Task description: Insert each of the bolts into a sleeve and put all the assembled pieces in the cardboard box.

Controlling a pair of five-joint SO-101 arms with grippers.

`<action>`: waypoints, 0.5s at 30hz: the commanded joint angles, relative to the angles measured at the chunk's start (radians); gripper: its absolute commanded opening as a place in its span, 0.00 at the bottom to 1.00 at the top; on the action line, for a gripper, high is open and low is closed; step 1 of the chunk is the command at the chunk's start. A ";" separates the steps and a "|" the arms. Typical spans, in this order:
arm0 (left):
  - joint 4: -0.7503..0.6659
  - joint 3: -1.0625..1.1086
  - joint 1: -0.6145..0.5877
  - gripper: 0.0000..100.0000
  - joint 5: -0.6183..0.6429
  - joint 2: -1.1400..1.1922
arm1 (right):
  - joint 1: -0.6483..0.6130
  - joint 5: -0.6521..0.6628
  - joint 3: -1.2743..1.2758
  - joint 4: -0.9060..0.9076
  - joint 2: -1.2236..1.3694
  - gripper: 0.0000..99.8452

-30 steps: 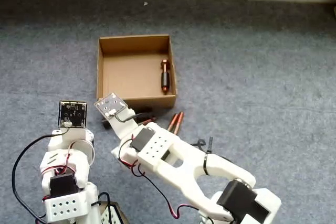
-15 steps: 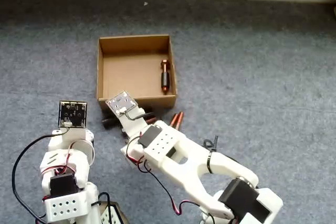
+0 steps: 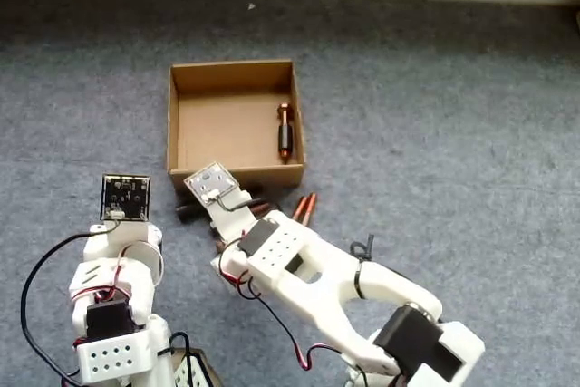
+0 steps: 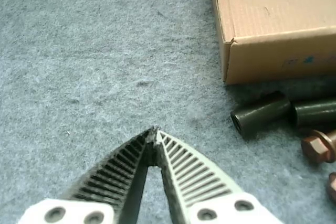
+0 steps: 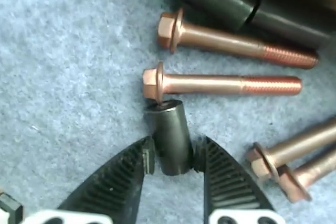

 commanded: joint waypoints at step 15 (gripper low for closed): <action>-0.018 -0.005 0.012 0.02 -0.005 -0.008 | 0.001 0.011 -0.001 0.024 -0.082 0.01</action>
